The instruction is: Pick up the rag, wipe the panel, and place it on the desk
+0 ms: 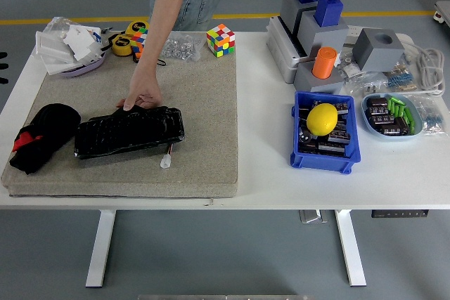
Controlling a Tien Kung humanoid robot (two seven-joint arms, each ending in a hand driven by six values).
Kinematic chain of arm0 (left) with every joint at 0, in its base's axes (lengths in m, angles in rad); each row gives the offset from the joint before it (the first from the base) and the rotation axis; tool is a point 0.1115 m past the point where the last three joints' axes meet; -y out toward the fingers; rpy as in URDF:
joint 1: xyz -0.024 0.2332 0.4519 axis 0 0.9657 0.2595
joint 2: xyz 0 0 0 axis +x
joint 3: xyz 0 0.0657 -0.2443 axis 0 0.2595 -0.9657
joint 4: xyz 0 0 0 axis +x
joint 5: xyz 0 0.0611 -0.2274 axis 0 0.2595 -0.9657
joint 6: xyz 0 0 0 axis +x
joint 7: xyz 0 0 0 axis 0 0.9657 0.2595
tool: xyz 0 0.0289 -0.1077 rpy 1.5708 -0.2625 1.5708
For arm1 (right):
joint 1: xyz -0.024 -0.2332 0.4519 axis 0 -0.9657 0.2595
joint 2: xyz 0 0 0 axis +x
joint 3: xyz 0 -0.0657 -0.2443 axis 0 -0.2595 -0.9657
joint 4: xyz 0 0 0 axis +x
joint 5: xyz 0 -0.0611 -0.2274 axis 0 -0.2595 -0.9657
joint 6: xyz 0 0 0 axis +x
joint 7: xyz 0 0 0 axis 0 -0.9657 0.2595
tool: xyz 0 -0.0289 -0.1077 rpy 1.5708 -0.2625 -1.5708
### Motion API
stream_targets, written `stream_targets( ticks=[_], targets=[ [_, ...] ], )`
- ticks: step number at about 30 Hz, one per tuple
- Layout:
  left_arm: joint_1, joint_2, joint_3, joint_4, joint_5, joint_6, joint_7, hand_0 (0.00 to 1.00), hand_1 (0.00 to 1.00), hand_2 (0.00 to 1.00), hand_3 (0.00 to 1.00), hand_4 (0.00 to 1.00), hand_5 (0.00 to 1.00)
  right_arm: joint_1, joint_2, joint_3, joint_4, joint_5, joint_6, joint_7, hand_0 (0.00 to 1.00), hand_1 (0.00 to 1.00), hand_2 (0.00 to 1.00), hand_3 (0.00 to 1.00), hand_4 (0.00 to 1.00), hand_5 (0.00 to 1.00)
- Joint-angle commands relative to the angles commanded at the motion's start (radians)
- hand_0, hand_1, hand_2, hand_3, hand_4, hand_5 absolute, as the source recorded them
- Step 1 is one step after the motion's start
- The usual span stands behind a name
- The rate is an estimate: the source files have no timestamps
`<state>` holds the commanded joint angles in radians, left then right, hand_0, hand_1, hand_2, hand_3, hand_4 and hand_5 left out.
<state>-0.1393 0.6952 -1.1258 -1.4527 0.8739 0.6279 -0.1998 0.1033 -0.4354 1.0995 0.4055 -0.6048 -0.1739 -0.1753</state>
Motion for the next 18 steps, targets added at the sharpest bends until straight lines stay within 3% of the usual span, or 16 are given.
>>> stream_targets(
  ticks=[14,15,18],
  targets=[
    [-0.001,-0.014,-0.008,0.045,0.156,0.002,0.037,0.425,0.617,0.663,0.753,0.946,0.998,0.003,0.001,-0.008,0.005,-0.005,-0.004,0.000,0.740,0.638,0.694,0.609,0.984,0.591],
    [-0.002,-0.015,-0.009,0.051,0.167,0.002,0.039,0.429,0.619,0.664,0.752,0.926,0.947,0.003,0.002,-0.007,0.006,-0.006,-0.004,0.000,0.740,0.638,0.695,0.608,0.982,0.590],
    [-0.006,-0.018,-0.014,0.070,0.196,0.001,0.047,0.429,0.619,0.664,0.752,0.926,0.947,0.002,0.002,-0.006,0.007,-0.006,-0.004,0.001,0.740,0.638,0.695,0.608,0.982,0.590]
  ],
)
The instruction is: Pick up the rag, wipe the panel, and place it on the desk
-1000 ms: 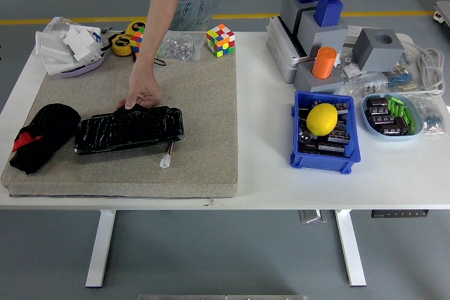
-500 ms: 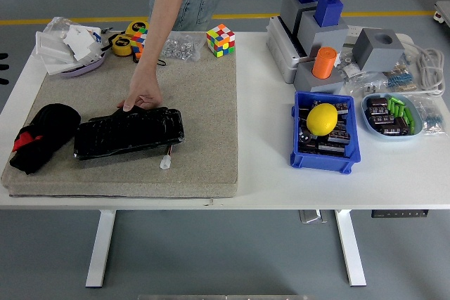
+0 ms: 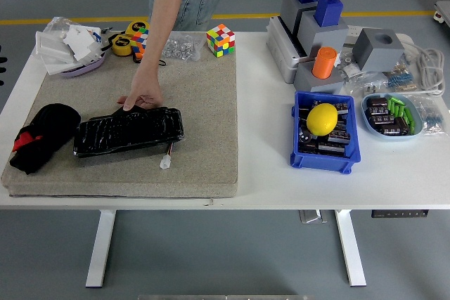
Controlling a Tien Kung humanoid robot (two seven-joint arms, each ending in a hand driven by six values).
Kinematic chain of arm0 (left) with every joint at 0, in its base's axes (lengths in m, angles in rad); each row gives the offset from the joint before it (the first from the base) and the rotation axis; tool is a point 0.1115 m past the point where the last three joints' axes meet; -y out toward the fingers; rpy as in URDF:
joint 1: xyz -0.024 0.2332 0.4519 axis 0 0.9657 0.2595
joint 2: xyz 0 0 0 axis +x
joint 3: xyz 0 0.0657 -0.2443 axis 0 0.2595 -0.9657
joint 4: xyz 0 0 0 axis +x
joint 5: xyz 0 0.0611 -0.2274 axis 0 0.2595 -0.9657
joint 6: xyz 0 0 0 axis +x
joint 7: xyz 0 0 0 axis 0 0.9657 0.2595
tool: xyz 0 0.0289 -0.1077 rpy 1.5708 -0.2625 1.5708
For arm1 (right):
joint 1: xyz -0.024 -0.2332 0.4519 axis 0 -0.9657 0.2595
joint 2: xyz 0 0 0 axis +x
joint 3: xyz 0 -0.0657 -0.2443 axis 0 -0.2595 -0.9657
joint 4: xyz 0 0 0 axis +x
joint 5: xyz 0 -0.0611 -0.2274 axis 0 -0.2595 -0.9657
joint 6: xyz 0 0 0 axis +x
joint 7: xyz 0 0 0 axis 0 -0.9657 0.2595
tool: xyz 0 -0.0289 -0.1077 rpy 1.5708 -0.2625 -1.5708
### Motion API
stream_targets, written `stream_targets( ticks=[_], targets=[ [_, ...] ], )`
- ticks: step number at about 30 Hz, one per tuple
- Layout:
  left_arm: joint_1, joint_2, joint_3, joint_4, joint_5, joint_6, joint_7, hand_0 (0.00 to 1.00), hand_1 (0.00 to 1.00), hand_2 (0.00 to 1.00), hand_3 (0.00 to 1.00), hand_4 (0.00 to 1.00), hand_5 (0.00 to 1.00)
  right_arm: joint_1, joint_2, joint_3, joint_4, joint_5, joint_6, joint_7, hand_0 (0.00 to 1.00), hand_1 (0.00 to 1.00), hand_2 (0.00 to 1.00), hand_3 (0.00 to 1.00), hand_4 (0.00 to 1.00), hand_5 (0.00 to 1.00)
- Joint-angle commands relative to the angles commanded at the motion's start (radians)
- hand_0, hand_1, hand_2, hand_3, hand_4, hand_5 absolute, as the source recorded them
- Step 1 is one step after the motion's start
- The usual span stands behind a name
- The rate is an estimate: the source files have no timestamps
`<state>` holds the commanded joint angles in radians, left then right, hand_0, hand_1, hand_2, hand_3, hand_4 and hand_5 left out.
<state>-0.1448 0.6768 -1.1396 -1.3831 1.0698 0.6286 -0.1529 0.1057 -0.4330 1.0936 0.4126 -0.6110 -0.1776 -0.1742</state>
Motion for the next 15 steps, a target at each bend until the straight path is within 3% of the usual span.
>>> stream_targets(
  ticks=[3,4,8,9,15],
  targets=[
    [-0.001,-0.002,-0.006,0.015,0.037,-0.003,0.012,0.429,0.619,0.664,0.752,0.926,0.947,0.000,0.000,0.002,0.001,-0.001,0.000,0.001,0.740,0.638,0.695,0.608,0.982,0.590],
    [0.000,-0.002,-0.008,0.017,0.047,-0.005,0.019,0.442,0.625,0.666,0.752,0.906,0.824,0.000,0.001,0.001,0.001,-0.001,0.000,0.001,0.741,0.638,0.695,0.607,0.981,0.590],
    [-0.004,-0.003,-0.007,0.029,0.080,-0.009,0.036,0.442,0.625,0.666,0.752,0.906,0.824,0.001,0.002,0.002,-0.001,-0.001,0.000,0.001,0.741,0.638,0.695,0.607,0.981,0.590],
    [-0.005,-0.003,-0.005,0.034,0.081,-0.009,0.037,0.480,0.644,0.671,0.754,0.889,0.704,0.001,0.002,0.004,0.000,-0.001,0.000,0.002,0.739,0.639,0.695,0.607,0.980,0.591],
    [-0.005,-0.002,-0.009,0.040,0.139,-0.015,0.063,0.480,0.644,0.671,0.754,0.889,0.704,0.004,0.002,0.007,0.001,-0.002,-0.001,0.003,0.739,0.639,0.695,0.607,0.980,0.591]
  ],
)
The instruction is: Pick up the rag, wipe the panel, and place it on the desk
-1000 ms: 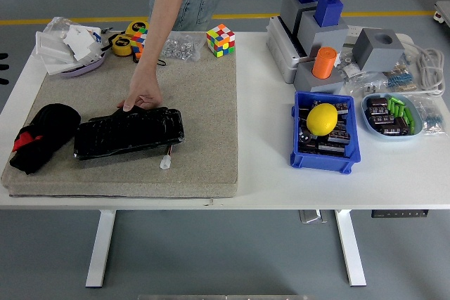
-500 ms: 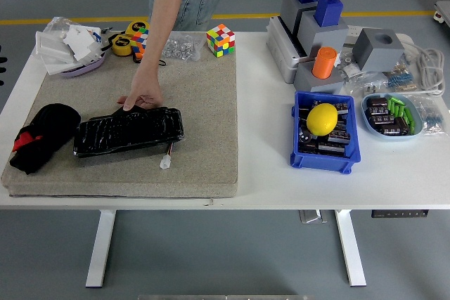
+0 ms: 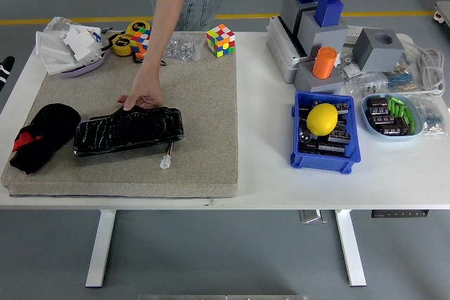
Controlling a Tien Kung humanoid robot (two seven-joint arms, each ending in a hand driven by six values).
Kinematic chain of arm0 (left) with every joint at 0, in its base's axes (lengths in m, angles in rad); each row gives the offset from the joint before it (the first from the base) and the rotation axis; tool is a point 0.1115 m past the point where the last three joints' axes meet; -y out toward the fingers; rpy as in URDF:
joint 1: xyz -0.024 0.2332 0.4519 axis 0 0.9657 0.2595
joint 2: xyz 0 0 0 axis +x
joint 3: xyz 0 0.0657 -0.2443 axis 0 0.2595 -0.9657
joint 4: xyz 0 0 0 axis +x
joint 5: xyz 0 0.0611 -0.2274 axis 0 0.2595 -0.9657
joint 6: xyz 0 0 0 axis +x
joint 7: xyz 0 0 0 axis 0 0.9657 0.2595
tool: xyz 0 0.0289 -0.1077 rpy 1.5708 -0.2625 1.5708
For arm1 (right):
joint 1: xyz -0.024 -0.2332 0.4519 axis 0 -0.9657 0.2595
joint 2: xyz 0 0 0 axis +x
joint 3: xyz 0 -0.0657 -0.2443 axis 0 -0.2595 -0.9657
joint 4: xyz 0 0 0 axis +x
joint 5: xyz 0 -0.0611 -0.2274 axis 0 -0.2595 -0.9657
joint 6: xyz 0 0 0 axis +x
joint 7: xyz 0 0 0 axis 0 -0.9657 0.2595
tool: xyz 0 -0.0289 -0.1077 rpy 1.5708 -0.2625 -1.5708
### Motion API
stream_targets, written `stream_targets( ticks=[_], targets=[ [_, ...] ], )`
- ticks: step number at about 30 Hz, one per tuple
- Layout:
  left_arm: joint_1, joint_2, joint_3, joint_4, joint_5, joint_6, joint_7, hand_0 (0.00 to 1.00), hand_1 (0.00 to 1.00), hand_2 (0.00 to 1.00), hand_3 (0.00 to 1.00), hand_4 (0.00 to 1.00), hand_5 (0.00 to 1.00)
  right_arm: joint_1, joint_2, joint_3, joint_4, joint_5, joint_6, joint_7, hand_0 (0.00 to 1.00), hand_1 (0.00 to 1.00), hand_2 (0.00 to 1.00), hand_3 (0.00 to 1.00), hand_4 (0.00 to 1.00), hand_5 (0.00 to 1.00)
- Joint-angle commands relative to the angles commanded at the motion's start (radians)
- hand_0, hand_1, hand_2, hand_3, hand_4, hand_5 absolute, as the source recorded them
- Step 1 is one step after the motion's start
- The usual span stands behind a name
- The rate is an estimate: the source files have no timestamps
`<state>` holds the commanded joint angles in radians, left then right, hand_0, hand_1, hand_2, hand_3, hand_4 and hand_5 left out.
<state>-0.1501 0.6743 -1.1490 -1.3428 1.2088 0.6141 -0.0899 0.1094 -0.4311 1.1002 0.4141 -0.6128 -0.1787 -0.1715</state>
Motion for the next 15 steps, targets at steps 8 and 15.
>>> stream_targets(
  ticks=[8,15],
  targets=[
    [-0.004,-0.006,0.001,0.016,0.049,-0.011,0.028,0.540,0.670,0.676,0.756,0.890,0.638,0.001,0.001,0.004,0.001,-0.002,0.000,0.002,0.739,0.639,0.695,0.606,0.978,0.589],
    [-0.007,-0.009,-0.001,0.014,0.118,-0.019,0.054,0.568,0.678,0.680,0.759,0.895,0.589,0.001,0.001,0.009,0.002,-0.003,0.000,0.003,0.740,0.638,0.695,0.606,0.977,0.590]
  ],
)
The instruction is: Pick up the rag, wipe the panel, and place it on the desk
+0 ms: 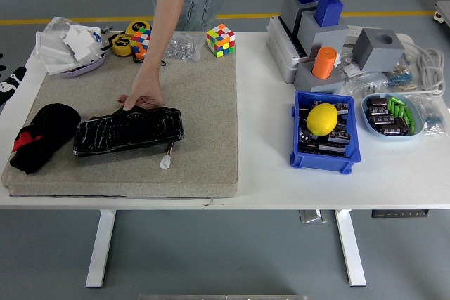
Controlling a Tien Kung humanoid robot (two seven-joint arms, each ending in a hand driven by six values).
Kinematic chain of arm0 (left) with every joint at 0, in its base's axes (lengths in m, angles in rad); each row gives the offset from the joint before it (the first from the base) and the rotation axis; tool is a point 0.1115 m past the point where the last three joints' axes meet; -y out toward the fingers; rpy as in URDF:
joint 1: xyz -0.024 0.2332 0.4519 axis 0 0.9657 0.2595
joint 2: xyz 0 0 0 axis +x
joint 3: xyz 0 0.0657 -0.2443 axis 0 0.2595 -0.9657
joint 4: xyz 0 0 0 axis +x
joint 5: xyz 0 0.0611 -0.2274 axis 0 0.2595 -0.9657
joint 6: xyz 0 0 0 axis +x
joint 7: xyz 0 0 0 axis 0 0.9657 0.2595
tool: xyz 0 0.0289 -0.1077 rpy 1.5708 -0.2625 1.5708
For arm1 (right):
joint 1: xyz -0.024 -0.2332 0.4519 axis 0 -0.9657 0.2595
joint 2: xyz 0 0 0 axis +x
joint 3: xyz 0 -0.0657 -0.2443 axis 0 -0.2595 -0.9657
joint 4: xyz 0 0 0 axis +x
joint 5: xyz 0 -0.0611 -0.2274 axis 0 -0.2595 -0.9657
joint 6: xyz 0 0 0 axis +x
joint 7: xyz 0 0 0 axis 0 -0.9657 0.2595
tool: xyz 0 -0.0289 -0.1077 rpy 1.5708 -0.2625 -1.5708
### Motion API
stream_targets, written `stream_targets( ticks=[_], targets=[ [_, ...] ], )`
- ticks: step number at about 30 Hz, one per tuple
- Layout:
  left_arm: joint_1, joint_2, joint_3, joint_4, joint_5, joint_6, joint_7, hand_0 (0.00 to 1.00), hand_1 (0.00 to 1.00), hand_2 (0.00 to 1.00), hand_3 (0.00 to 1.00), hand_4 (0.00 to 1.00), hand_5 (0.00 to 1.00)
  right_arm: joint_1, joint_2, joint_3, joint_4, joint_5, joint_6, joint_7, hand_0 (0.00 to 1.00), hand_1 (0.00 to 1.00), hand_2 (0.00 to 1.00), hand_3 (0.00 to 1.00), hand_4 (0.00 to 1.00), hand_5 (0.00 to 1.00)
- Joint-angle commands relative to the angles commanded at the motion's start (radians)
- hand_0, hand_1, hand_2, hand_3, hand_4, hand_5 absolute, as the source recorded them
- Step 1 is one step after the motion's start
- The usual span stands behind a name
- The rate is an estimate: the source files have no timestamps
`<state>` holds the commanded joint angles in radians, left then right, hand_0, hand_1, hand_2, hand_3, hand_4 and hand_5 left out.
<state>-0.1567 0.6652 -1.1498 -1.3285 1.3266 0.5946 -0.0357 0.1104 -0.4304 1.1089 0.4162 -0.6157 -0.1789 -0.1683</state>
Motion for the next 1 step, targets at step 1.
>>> stream_targets(
  ticks=[1],
  targets=[
    [-0.002,0.000,0.002,0.002,0.001,0.000,0.000,0.568,0.678,0.680,0.759,0.895,0.589,0.000,-0.001,0.001,0.000,-0.001,0.000,0.000,0.740,0.638,0.695,0.606,0.977,0.590]
  ],
)
